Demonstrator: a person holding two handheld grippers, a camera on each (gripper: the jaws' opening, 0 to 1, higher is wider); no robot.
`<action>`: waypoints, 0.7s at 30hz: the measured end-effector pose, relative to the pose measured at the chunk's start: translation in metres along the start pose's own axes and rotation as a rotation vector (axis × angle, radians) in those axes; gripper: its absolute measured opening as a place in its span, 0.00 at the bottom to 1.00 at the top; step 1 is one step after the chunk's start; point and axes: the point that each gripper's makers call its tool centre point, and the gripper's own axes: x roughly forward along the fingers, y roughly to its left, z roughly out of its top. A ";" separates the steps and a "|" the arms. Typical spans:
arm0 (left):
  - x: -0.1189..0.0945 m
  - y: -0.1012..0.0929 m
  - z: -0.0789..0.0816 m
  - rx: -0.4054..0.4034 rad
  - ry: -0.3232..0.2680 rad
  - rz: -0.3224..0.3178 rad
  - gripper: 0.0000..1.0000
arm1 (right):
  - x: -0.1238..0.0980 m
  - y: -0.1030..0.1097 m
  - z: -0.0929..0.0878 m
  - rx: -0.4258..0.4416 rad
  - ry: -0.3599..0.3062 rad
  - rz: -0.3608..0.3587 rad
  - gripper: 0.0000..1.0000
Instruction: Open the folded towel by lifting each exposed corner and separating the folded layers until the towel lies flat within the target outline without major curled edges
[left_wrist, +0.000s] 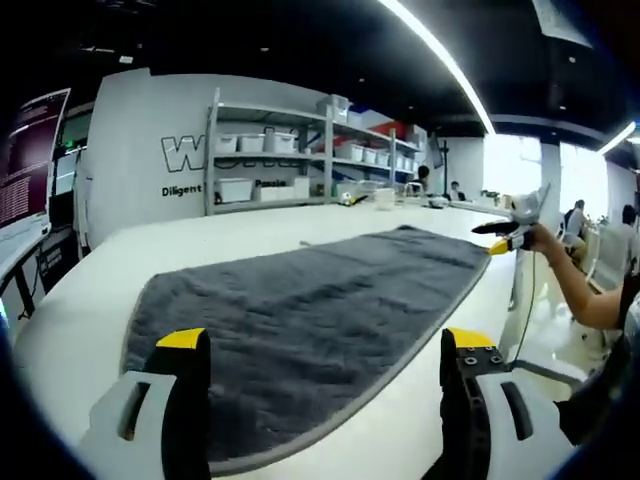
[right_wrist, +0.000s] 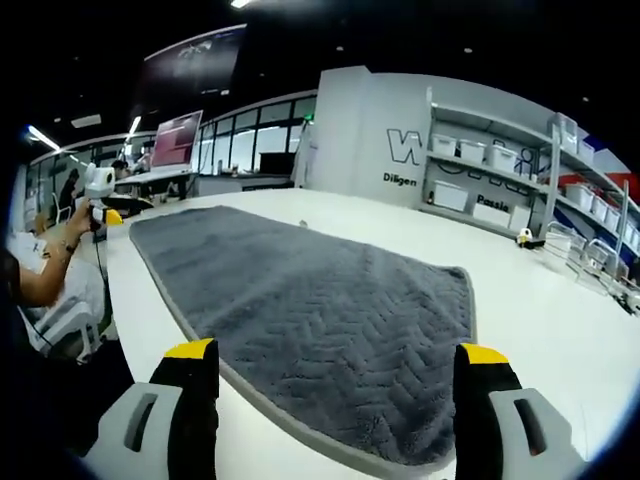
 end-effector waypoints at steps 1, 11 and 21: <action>0.004 -0.007 -0.001 0.002 0.006 -0.019 0.87 | -0.001 0.001 -0.001 -0.003 0.001 0.000 0.99; 0.049 -0.068 0.005 0.066 0.006 -0.226 0.47 | -0.004 0.005 -0.007 -0.002 0.004 0.014 0.99; 0.087 -0.069 -0.014 0.066 0.134 -0.236 0.32 | -0.006 0.010 -0.014 -0.016 0.016 0.041 0.99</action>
